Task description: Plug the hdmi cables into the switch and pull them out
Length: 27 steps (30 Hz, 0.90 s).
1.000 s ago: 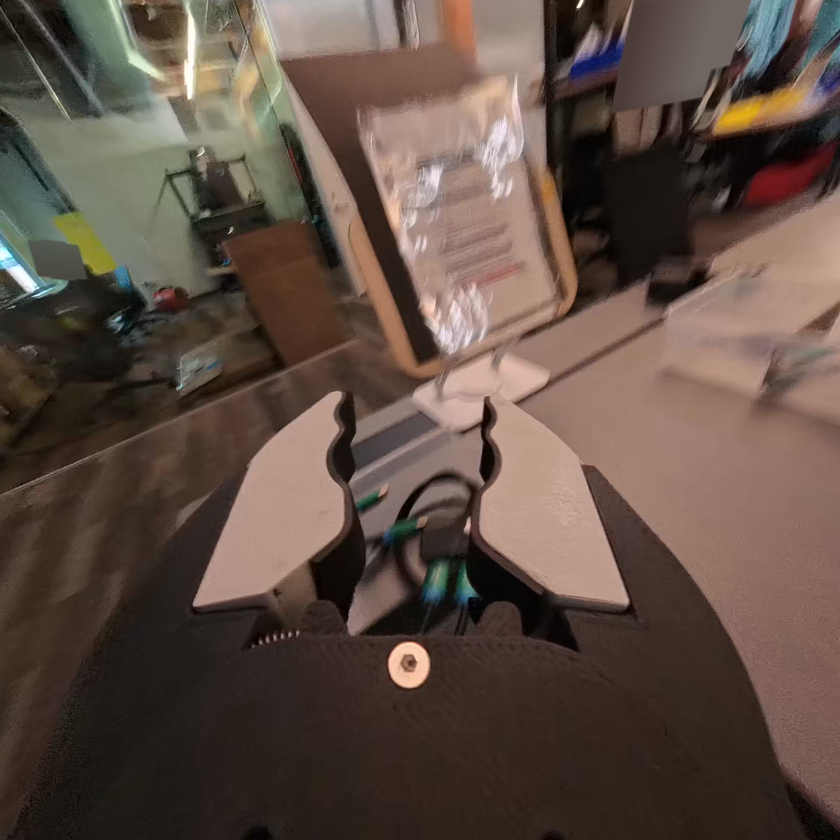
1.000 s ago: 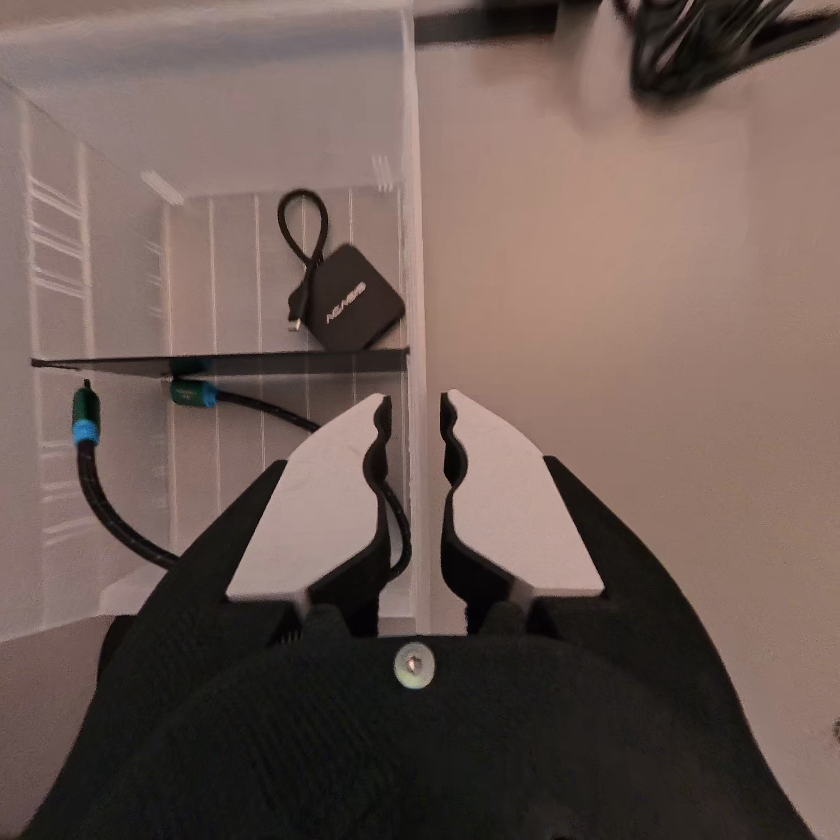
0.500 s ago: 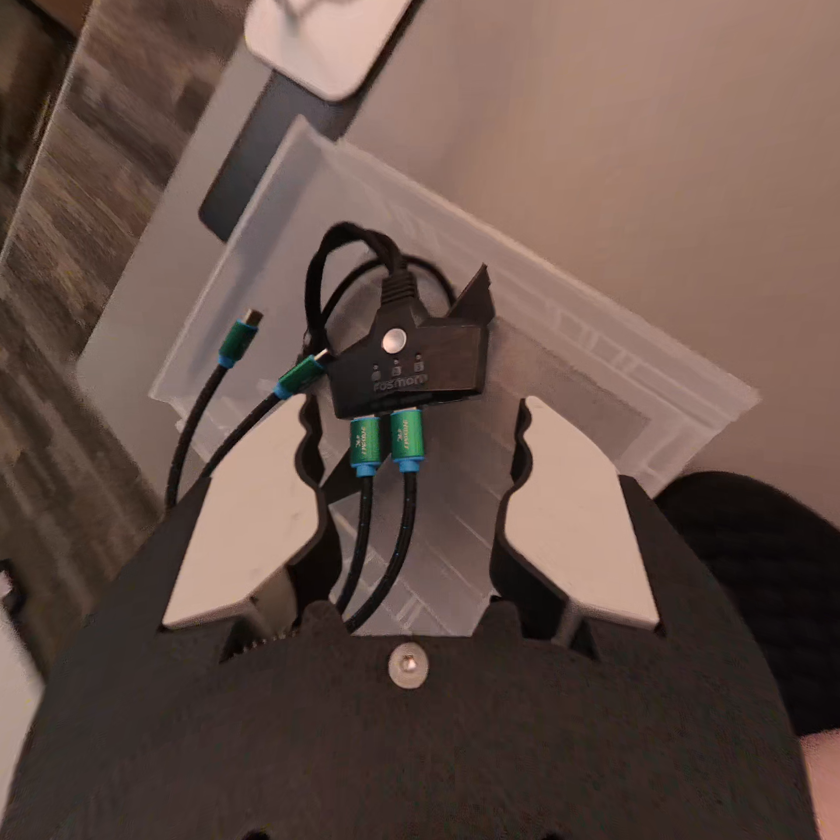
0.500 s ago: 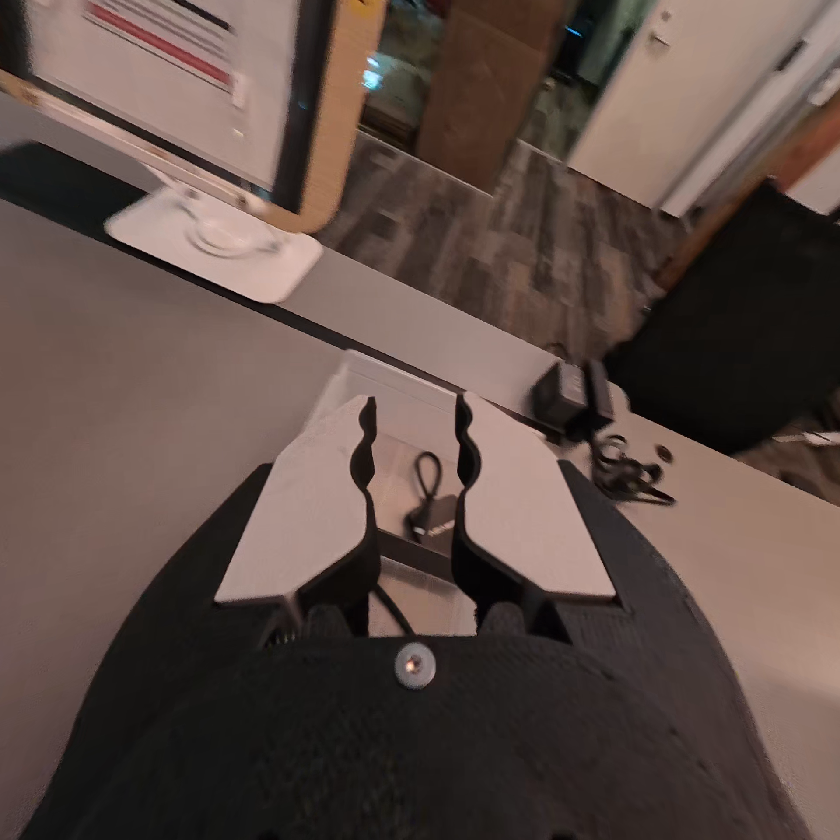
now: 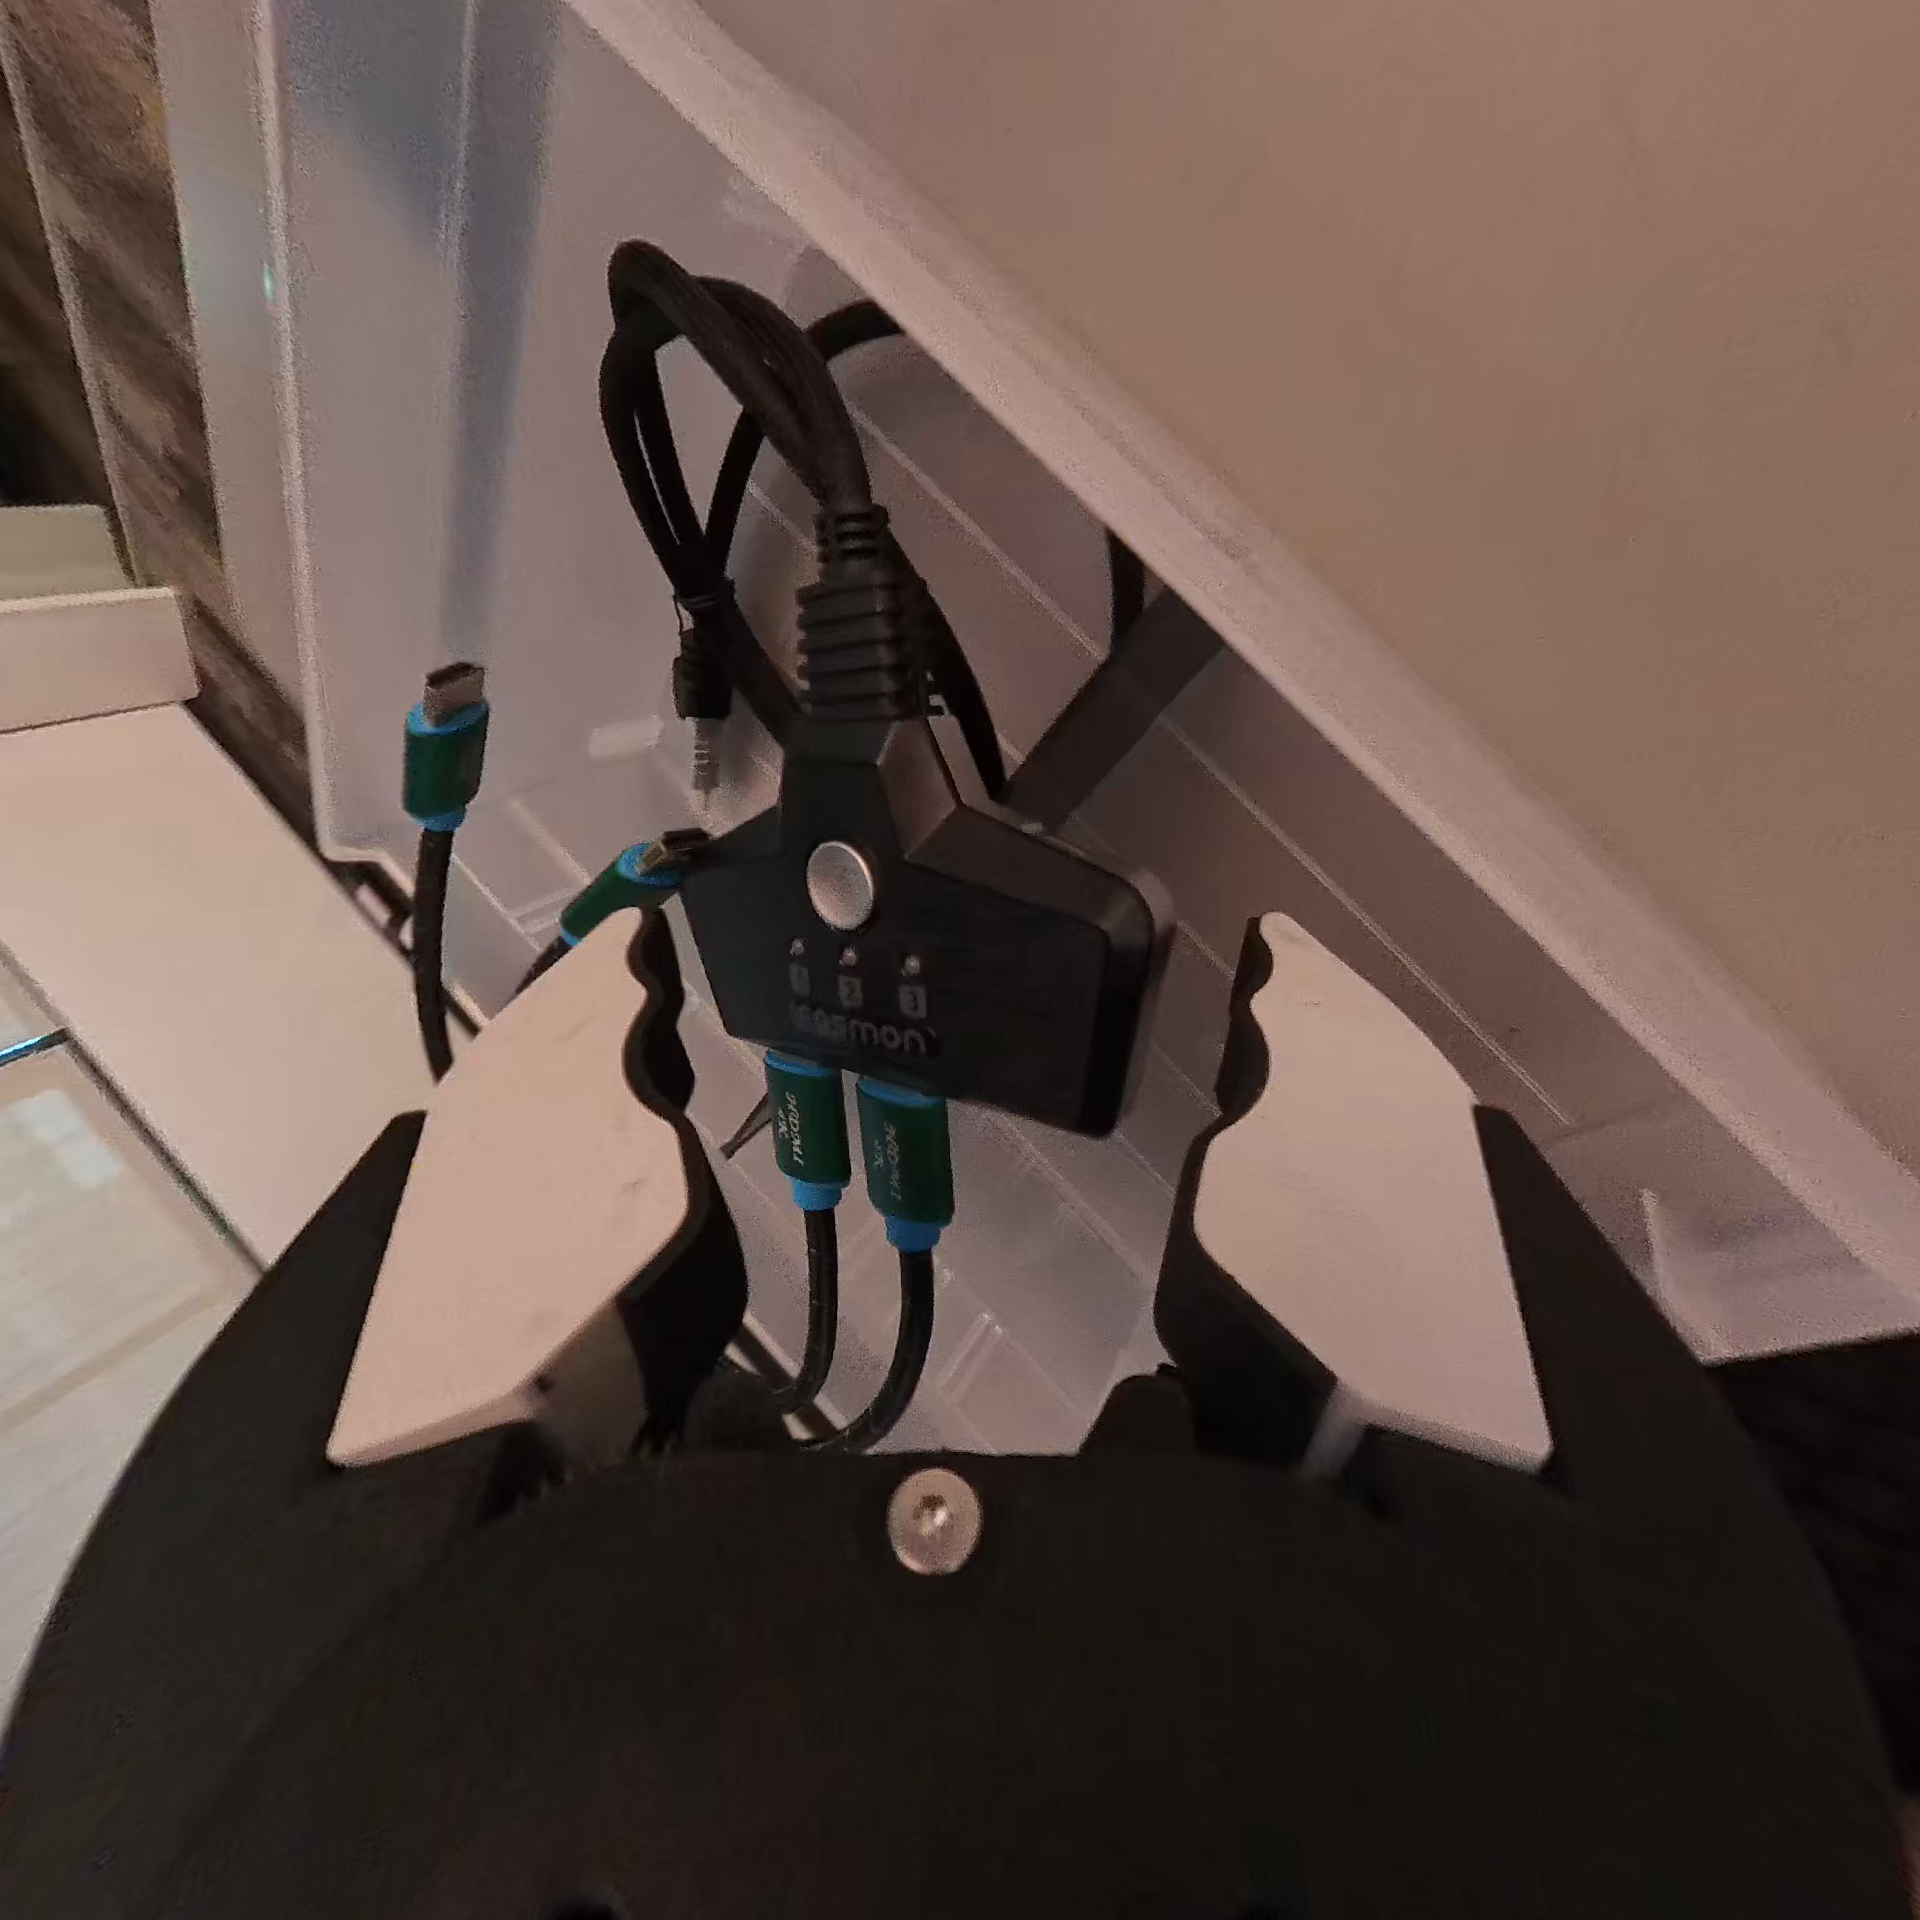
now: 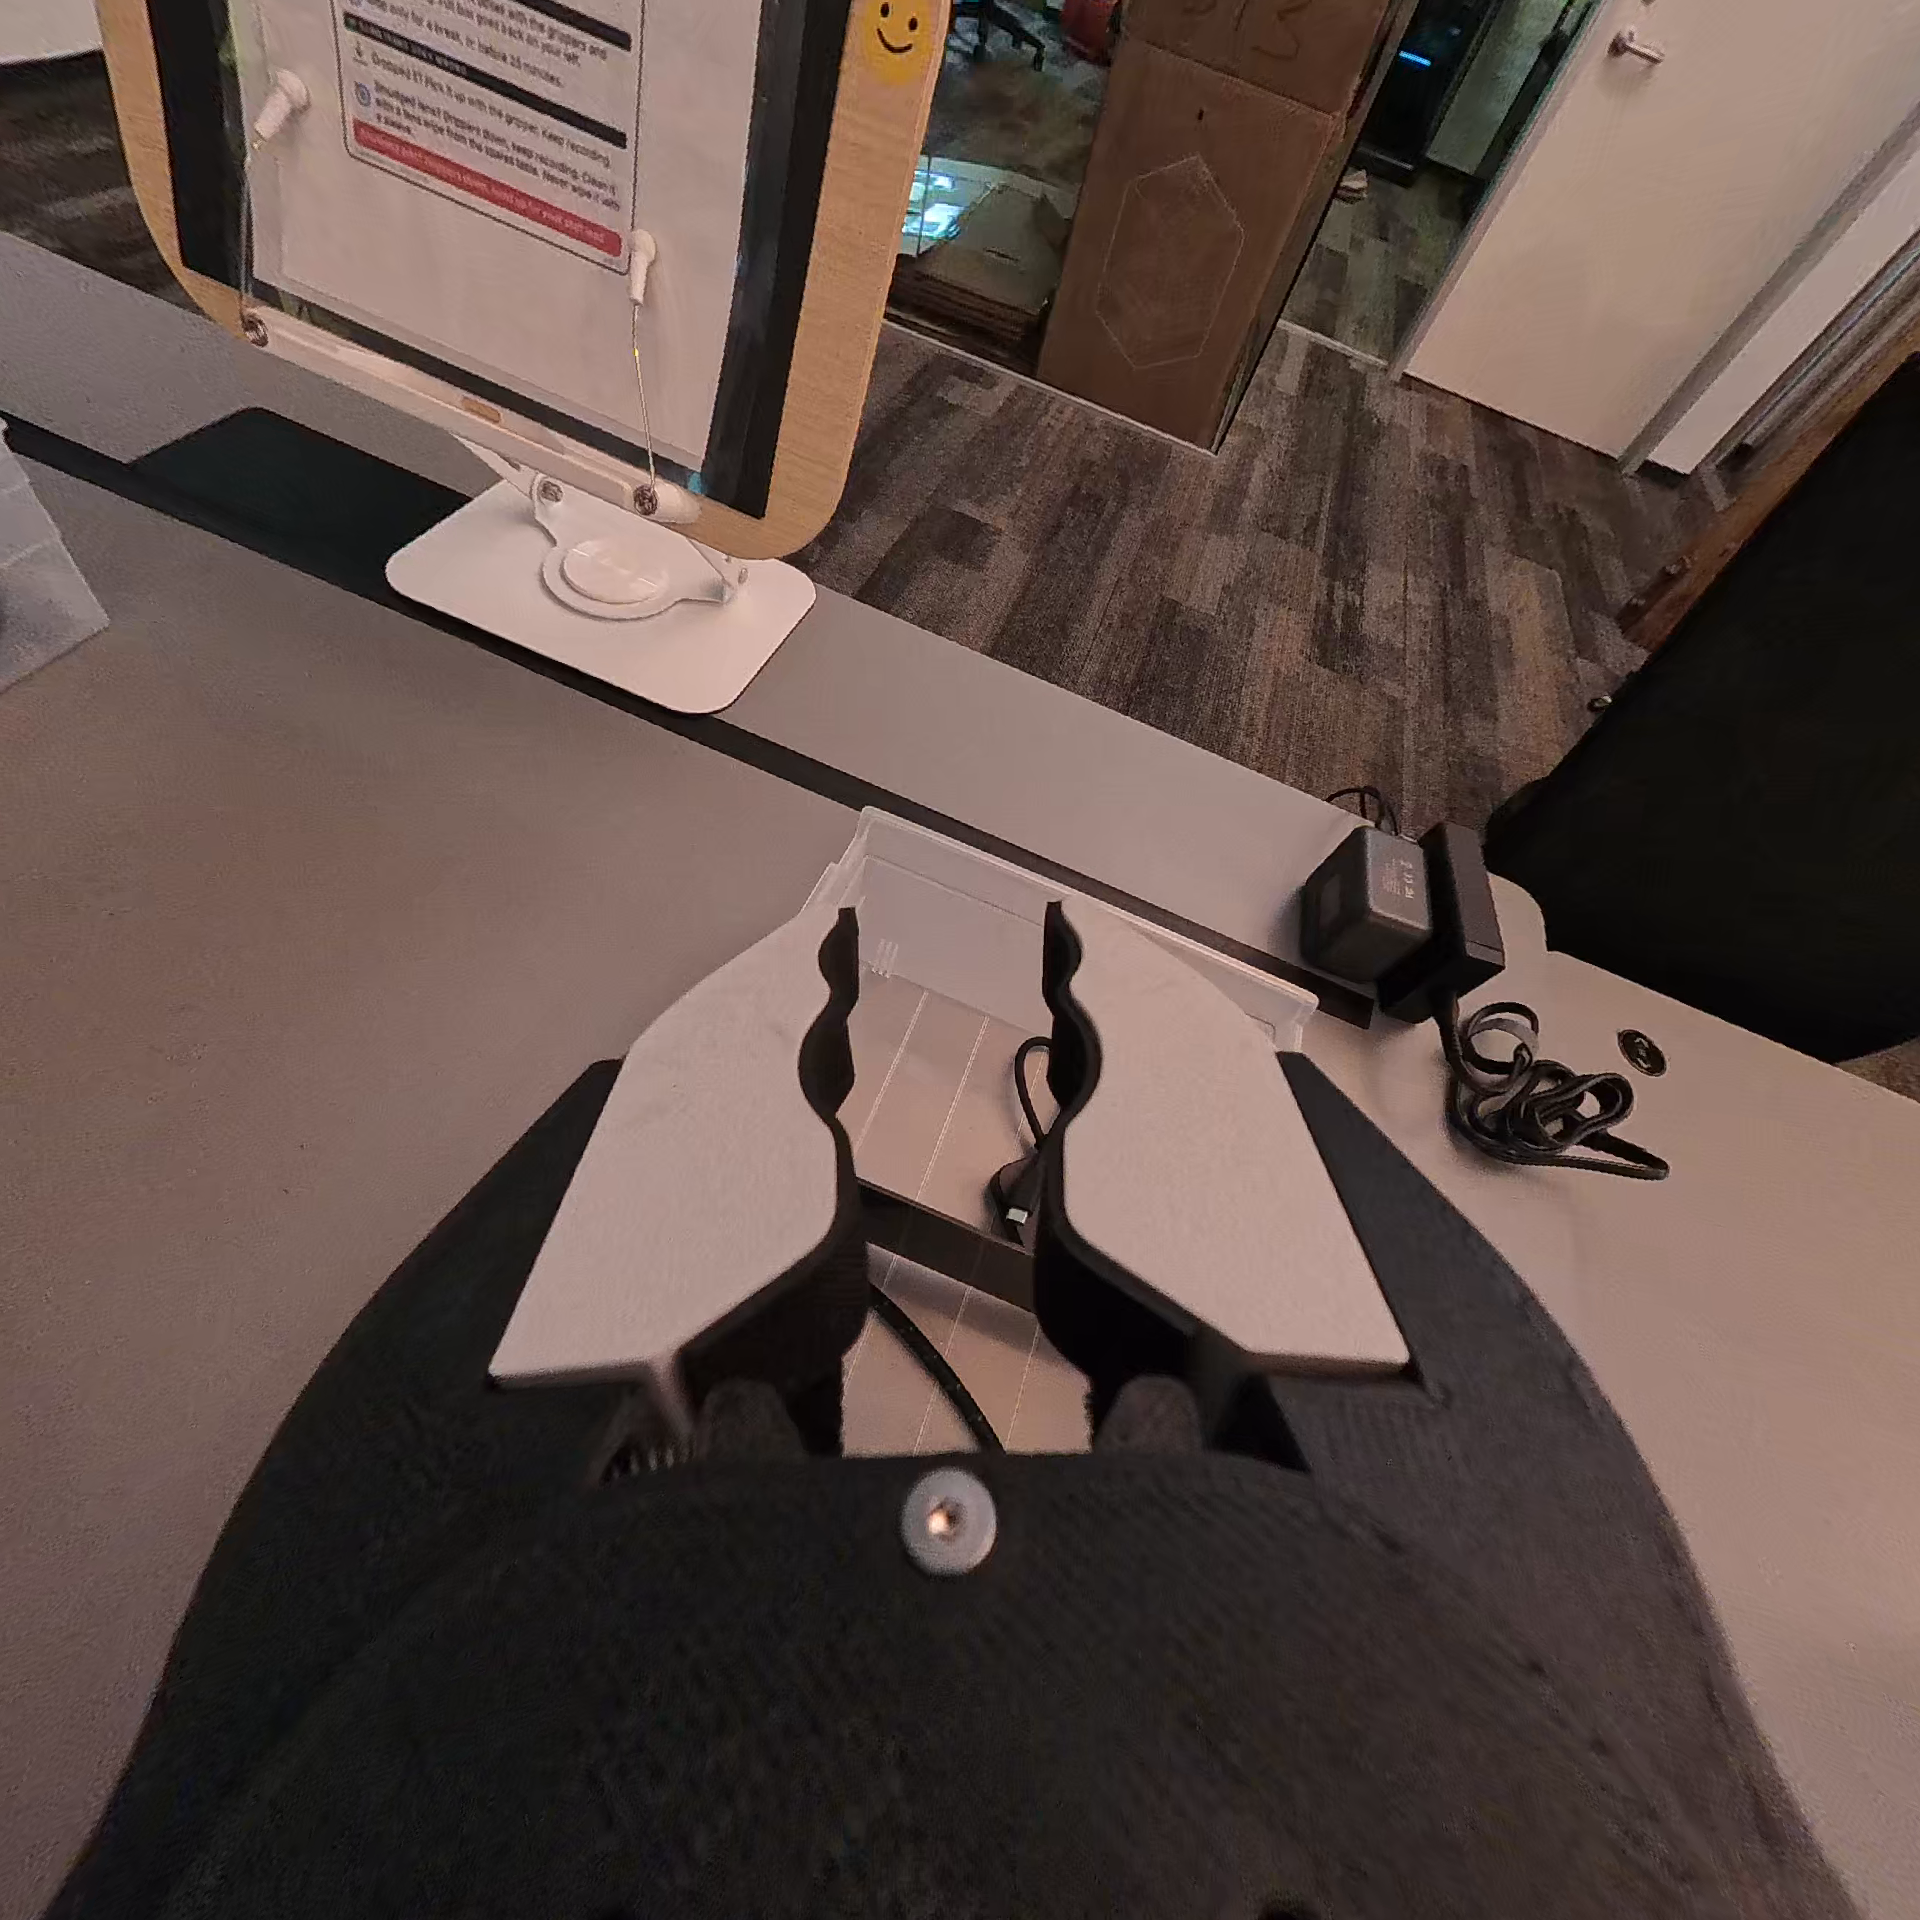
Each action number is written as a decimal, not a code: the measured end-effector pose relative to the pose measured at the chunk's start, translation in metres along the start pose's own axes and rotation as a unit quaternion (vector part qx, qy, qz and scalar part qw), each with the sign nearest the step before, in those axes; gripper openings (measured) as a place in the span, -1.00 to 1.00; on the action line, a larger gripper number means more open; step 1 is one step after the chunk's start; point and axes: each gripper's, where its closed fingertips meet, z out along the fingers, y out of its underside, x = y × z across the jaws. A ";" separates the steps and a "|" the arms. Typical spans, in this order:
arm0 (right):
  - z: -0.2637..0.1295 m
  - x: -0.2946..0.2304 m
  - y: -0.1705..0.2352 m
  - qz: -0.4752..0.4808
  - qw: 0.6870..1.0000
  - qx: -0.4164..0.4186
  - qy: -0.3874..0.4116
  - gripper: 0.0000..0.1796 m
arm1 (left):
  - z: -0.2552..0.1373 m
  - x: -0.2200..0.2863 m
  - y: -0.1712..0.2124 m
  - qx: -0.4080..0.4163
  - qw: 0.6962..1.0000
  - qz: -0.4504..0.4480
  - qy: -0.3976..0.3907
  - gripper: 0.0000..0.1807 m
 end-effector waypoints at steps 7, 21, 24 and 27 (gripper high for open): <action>-0.004 0.001 0.001 0.002 1.000 0.000 -0.005 -0.61 | 0.015 -0.003 0.002 -0.068 0.997 0.014 -0.046 -0.12; 0.002 -0.007 0.003 -0.018 1.000 -0.010 -0.015 -0.62 | -0.054 -0.071 0.009 0.083 0.981 -0.107 -0.137 -0.77; 0.005 -0.010 0.003 -0.023 0.999 -0.014 -0.017 -0.62 | -0.074 -0.088 0.024 0.130 0.969 -0.158 -0.137 -0.77; 0.008 -0.013 0.004 -0.030 0.999 -0.019 -0.016 -0.62 | -0.103 -0.104 0.039 0.195 0.946 -0.213 -0.146 -0.77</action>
